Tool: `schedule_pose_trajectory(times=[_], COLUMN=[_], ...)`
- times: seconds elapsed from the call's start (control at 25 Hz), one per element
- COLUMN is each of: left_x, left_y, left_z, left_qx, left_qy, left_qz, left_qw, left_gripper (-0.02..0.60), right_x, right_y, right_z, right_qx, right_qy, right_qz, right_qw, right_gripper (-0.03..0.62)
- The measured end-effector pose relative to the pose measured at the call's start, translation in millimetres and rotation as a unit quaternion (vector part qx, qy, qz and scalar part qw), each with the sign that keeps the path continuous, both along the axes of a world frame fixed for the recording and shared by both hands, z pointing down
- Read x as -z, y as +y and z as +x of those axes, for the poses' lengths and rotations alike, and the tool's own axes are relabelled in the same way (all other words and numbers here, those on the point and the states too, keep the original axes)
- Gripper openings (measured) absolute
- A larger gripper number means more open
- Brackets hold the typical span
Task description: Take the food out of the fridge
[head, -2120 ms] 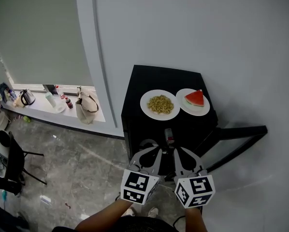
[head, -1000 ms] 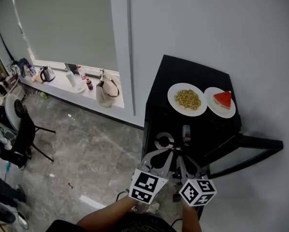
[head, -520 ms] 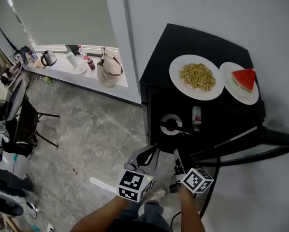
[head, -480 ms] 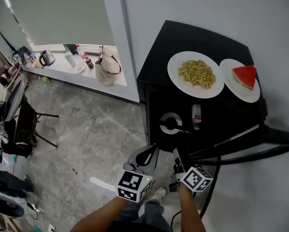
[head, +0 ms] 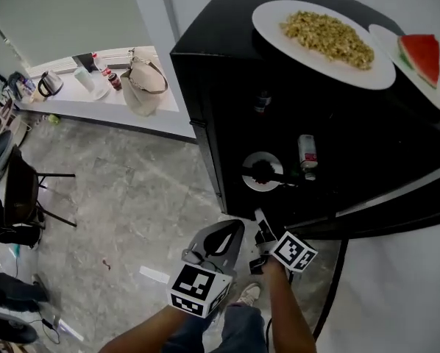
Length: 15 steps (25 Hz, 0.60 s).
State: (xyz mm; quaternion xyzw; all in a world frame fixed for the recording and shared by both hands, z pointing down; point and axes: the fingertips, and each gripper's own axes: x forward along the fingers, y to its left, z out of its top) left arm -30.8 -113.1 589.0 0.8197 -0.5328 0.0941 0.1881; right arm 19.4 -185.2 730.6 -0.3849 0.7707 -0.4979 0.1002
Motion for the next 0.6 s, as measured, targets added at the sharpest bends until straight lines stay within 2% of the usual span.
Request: schedule_pose_trajectory(times=[0.28, 0.4, 0.6], left_x=[-61, -79, -106], left_y=[-12, -20, -23], left_z=[-6, -6, -9], left_qx=[-0.004, -0.001, 0.006], left_qy=[0.009, 0.016, 0.016], left_qz=[0.015, 0.026, 0.026], left_qw=[0.9998, 0.9995, 0.9995], left_gripper=[-0.003, -0.003, -0.003], right_x=[-84, -113, -136], right_y=[-32, -49, -70], right_z=[-6, -5, -6], right_qx=[-0.053, -0.076, -0.101], right_qy=[-0.067, -0.105, -0.156], right_qz=[-0.043, -0.068, -0.090], right_qw=[0.995, 0.989, 0.978], right_gripper=[0.125, 0.154, 0.160])
